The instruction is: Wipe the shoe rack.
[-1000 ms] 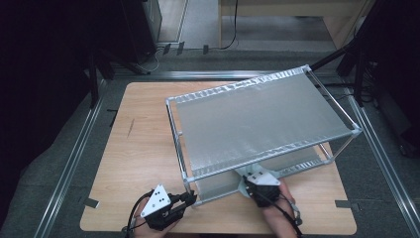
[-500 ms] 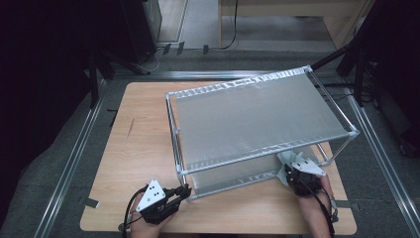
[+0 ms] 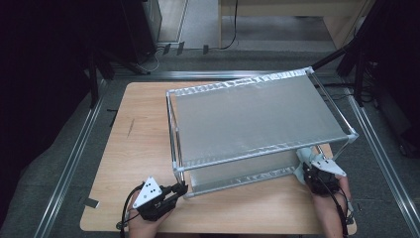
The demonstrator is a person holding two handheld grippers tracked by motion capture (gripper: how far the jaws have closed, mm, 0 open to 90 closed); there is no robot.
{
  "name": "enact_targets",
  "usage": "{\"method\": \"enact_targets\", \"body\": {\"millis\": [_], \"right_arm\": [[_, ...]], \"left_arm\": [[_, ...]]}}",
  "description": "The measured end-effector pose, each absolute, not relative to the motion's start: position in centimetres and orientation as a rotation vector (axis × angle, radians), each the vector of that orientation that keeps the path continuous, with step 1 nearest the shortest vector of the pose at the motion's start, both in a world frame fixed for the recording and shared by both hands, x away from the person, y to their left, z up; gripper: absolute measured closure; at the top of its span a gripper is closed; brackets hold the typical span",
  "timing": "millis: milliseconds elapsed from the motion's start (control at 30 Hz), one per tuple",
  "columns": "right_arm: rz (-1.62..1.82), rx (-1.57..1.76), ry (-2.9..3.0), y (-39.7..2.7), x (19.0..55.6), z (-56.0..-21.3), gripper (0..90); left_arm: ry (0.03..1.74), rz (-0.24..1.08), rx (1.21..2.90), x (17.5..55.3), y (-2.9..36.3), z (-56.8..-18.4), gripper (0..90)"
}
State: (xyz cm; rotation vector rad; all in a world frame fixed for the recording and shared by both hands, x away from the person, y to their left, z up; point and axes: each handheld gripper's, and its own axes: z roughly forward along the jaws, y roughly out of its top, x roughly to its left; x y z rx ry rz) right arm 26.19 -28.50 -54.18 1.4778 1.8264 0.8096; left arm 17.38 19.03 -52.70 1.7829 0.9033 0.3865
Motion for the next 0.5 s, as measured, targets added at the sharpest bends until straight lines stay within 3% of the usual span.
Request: {"method": "enact_targets", "body": {"millis": [300,500], "right_arm": [[0.87,1.467,1.8,-28.6,24.8,-52.5,80.7],[0.972,1.432,1.7,-29.4,22.5,-48.6,80.8]], "left_arm": [[0.908,0.348,1.768,17.6,19.3,-52.8,77.8],[0.916,0.364,1.773,18.1,19.1,-52.7,77.9]]}}
